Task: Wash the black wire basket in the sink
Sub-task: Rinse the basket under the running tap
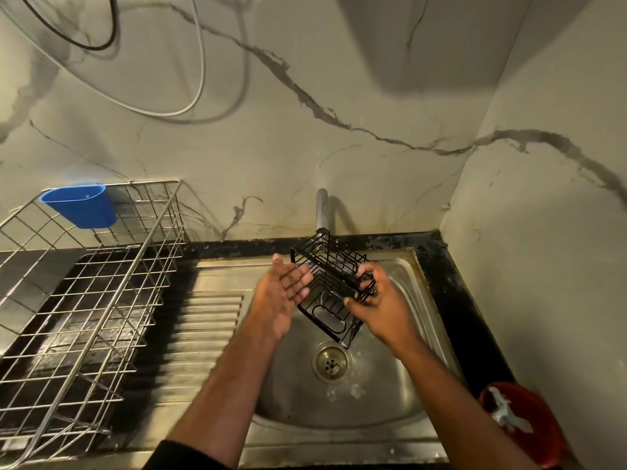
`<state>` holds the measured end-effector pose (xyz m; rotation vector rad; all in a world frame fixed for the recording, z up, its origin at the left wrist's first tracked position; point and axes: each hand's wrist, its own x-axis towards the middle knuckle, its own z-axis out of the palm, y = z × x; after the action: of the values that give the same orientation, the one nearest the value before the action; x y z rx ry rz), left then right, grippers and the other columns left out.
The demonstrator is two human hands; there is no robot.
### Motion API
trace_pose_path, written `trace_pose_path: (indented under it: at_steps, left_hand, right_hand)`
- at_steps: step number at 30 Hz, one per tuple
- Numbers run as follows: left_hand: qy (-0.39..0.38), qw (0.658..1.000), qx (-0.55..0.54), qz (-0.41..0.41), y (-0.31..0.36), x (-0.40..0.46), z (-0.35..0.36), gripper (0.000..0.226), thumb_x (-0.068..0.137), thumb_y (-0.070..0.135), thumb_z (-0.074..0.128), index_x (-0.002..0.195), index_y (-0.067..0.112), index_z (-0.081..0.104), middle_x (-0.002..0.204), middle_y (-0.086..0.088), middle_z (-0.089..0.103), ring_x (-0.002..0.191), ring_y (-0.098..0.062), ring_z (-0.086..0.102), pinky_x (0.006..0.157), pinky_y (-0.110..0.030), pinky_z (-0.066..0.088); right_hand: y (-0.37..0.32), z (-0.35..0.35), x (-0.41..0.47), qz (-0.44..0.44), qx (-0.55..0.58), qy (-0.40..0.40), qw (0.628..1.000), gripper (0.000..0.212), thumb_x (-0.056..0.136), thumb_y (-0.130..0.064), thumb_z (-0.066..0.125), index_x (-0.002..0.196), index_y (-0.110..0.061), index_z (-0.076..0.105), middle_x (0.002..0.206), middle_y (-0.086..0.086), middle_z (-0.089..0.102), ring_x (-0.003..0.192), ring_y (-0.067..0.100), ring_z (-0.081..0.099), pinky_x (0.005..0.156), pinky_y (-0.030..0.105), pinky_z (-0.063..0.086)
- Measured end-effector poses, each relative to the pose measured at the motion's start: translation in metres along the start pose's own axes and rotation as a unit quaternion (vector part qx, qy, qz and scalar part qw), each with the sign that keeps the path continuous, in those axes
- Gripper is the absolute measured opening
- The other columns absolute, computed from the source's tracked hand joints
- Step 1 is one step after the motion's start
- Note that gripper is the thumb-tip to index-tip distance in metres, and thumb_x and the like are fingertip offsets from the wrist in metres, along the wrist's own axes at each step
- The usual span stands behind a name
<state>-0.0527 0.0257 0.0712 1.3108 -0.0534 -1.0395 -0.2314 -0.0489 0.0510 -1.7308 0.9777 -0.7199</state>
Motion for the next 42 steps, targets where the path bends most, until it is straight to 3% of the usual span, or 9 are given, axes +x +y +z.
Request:
trace_pose_path:
  at_steps: [6, 10, 12, 17, 22, 27, 31, 36, 42]
  left_hand:
    - [0.101, 0.987, 0.101, 0.08, 0.0, 0.012, 0.0, 0.015, 0.101, 0.021, 0.062, 0.114, 0.014, 0.065, 0.112, -0.01, 0.075, 0.097, -0.019, 0.071, 0.073, -0.028, 0.052]
    - [0.093, 0.957, 0.229, 0.154, 0.003, 0.015, -0.001, 0.04, 0.096, 0.007, 0.067, 0.132, 0.023, 0.059, 0.121, -0.001, 0.065, 0.099, -0.014, 0.064, 0.072, -0.022, 0.049]
    - [0.073, 0.947, 0.273, 0.154, 0.004, 0.019, -0.002, 0.047, 0.095, 0.009, 0.069, 0.138, 0.025, 0.058, 0.123, 0.001, 0.066, 0.104, -0.015, 0.065, 0.077, -0.024, 0.053]
    - [0.092, 0.914, 0.345, 0.193, 0.003, 0.025, -0.005, 0.022, 0.102, 0.023, 0.061, 0.12, 0.014, 0.069, 0.113, -0.003, 0.072, 0.102, -0.015, 0.063, 0.087, -0.031, 0.048]
    - [0.085, 0.871, 0.419, 0.244, 0.005, 0.026, -0.006, 0.022, 0.105, 0.023, 0.055, 0.11, 0.01, 0.072, 0.096, 0.0, 0.071, 0.084, -0.01, 0.063, 0.072, -0.021, 0.047]
    - [0.088, 0.833, 0.479, 0.261, 0.005, 0.026, -0.002, 0.027, 0.108, 0.024, 0.049, 0.111, 0.006, 0.069, 0.102, -0.009, 0.074, 0.086, -0.021, 0.065, 0.072, -0.033, 0.048]
    - [0.1, 0.814, 0.494, 0.29, 0.0, 0.022, 0.0, 0.022, 0.107, 0.019, 0.05, 0.12, 0.01, 0.064, 0.098, -0.01, 0.074, 0.081, -0.021, 0.065, 0.066, -0.032, 0.046]
    - [0.099, 0.84, 0.454, 0.28, -0.001, 0.022, 0.002, 0.023, 0.106, 0.019, 0.052, 0.123, 0.011, 0.066, 0.104, -0.006, 0.073, 0.087, -0.016, 0.064, 0.073, -0.028, 0.046]
    - [0.092, 0.87, 0.421, 0.241, 0.0, 0.021, 0.002, 0.024, 0.106, 0.021, 0.054, 0.122, 0.008, 0.067, 0.112, -0.006, 0.073, 0.1, -0.018, 0.064, 0.085, -0.03, 0.049]
  right_hand:
    - [-0.005, -0.002, -0.001, 0.005, 0.009, -0.012, 1.0, 0.051, 0.08, 0.0, 0.076, 0.113, -0.032, 0.054, 0.099, -0.009, 0.067, 0.087, 0.012, 0.071, 0.072, 0.032, 0.063]
    - [-0.006, -0.001, -0.001, 0.01, 0.014, -0.016, 1.0, 0.051, 0.082, 0.001, 0.074, 0.116, -0.03, 0.054, 0.094, -0.011, 0.065, 0.08, 0.009, 0.07, 0.068, 0.026, 0.061]
    - [-0.004, 0.0, 0.001, 0.007, 0.02, -0.019, 1.0, 0.052, 0.082, 0.001, 0.074, 0.116, -0.033, 0.054, 0.096, -0.009, 0.065, 0.083, 0.014, 0.072, 0.071, 0.03, 0.062]
    - [-0.001, 0.0, 0.004, 0.004, 0.019, -0.024, 1.0, 0.054, 0.082, -0.001, 0.074, 0.115, -0.038, 0.054, 0.103, -0.007, 0.064, 0.087, 0.015, 0.072, 0.072, 0.035, 0.063]
    - [0.003, -0.005, 0.008, -0.001, -0.01, -0.01, 1.0, 0.053, 0.084, -0.009, 0.076, 0.114, -0.046, 0.053, 0.112, -0.008, 0.058, 0.09, 0.016, 0.068, 0.074, 0.034, 0.062]
    - [0.002, -0.01, 0.013, -0.003, -0.037, -0.004, 0.999, 0.057, 0.084, -0.019, 0.077, 0.11, -0.06, 0.049, 0.111, -0.013, 0.058, 0.099, 0.015, 0.065, 0.083, 0.047, 0.06]
    - [-0.005, -0.012, 0.014, -0.015, -0.051, 0.006, 0.999, 0.056, 0.083, -0.016, 0.076, 0.116, -0.054, 0.052, 0.108, -0.031, 0.052, 0.101, 0.017, 0.063, 0.082, 0.049, 0.059]
    - [-0.008, -0.018, 0.016, -0.009, -0.077, 0.002, 0.997, 0.054, 0.086, -0.013, 0.073, 0.122, -0.048, 0.052, 0.109, -0.021, 0.053, 0.095, 0.028, 0.066, 0.077, 0.049, 0.06]
    - [-0.007, -0.021, 0.022, -0.002, -0.095, -0.011, 0.995, 0.055, 0.091, -0.016, 0.069, 0.131, -0.047, 0.048, 0.12, -0.013, 0.054, 0.089, -0.005, 0.055, 0.07, 0.019, 0.051]
